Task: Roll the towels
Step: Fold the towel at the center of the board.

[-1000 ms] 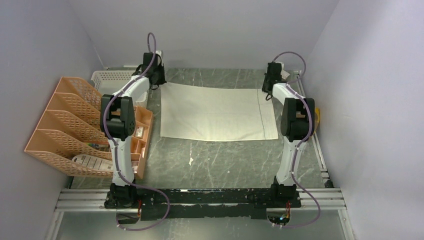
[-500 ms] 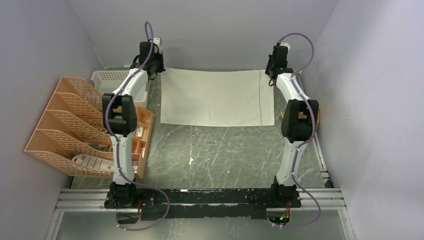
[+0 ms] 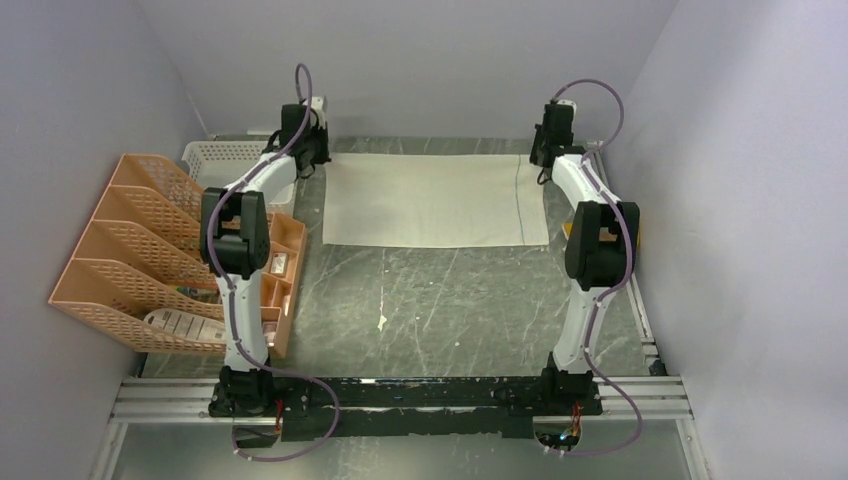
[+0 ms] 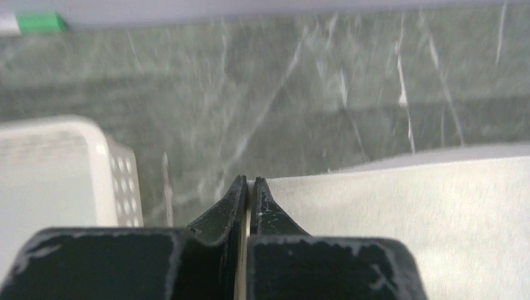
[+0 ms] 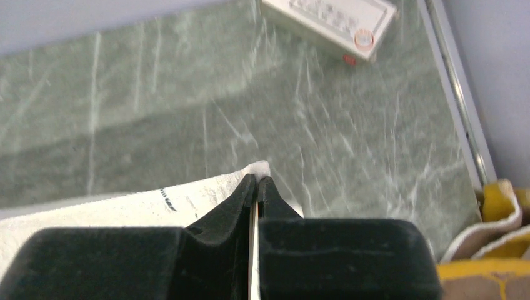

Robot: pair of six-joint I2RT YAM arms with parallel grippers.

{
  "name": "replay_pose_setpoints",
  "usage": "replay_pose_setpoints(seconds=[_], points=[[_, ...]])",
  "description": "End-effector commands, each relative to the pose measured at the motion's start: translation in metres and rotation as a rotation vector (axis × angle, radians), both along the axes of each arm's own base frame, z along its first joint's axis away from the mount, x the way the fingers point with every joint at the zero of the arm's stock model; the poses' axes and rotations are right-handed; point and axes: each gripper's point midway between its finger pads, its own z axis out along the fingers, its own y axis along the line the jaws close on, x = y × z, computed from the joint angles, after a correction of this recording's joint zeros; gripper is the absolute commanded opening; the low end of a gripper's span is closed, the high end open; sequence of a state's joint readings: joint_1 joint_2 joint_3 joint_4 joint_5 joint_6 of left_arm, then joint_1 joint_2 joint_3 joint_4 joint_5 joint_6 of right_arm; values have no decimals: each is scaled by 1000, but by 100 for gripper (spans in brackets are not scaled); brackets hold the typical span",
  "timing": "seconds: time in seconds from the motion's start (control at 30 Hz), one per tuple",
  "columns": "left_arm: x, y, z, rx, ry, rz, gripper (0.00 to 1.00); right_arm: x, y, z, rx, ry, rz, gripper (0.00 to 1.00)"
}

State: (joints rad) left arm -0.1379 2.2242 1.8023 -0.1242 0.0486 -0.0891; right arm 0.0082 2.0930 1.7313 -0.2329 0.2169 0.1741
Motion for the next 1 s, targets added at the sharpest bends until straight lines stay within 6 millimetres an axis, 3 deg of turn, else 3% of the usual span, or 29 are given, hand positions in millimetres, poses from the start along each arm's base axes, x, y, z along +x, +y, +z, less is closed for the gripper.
replay_pose_setpoints(seconds=[0.0,0.23,0.53,0.8,0.97], points=[[-20,-14,30,-37,-121,-2,7,-22,0,30,9,-62,-6,0],[-61,-19,20,-32,-108,41,7,-70,2,8,10,7,-10,0],[-111,-12,-18,-46,-9,117,7,-127,7,-49,71,127,-41,0],[-137,-5,-48,-81,109,185,7,-153,-11,-84,67,216,-129,0],[-149,10,-63,-123,163,262,7,-163,-31,-90,132,216,-198,0]])
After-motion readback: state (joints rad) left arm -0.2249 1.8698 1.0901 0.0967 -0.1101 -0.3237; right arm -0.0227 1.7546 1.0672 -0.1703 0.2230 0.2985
